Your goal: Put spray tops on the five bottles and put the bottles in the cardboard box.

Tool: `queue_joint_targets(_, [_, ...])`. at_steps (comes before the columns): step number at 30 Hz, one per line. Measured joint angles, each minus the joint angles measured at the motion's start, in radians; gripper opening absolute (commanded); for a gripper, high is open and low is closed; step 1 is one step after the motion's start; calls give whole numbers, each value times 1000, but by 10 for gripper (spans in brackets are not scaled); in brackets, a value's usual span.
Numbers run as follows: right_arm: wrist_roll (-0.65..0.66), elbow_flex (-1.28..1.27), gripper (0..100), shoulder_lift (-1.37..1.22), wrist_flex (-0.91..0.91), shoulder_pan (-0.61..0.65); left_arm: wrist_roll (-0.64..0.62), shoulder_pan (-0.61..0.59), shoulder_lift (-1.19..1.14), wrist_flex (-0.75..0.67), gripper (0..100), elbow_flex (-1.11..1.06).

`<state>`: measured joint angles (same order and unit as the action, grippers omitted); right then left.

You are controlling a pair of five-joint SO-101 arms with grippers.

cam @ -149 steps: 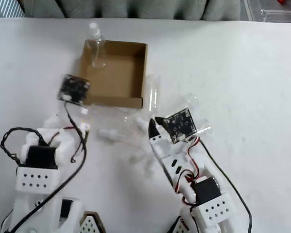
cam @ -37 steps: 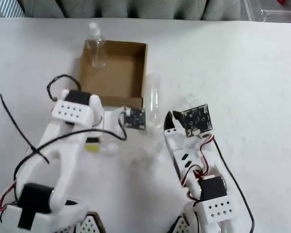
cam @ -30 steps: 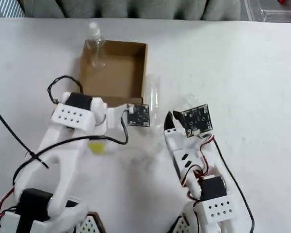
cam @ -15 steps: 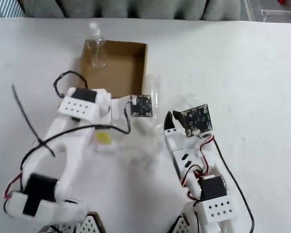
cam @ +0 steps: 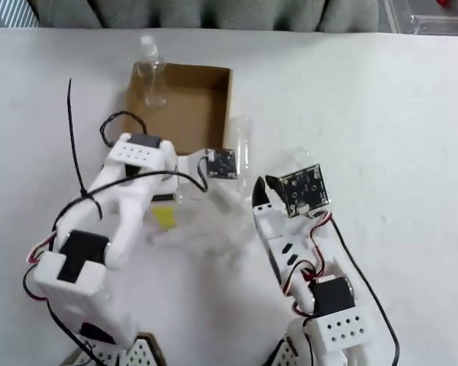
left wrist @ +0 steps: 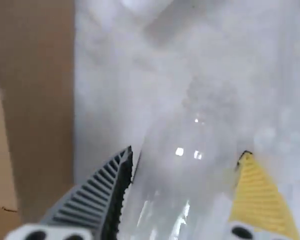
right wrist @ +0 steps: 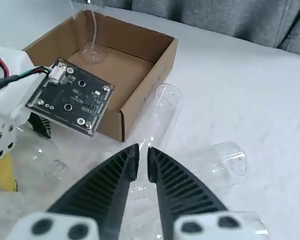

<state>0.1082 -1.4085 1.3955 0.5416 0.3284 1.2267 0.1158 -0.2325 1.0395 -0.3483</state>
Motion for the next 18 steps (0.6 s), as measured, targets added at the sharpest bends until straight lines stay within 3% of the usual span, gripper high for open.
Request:
queue_joint_targets(3, [0, 0, 15, 0, 0, -2, -5, 0, -20, -11, 286, 3])
queue_joint_targets(9, [0, 0, 15, 0, 0, 0, -6, 0, -20, -9, 65, 3])
queue_joint_targets(15, [0, 0, 15, 0, 0, 0, -12, 9, -20, 28, 72, 3])
queue_joint_targets(18, [0, 0, 15, 0, 0, 0, -83, 9, -20, 87, 57, 3])
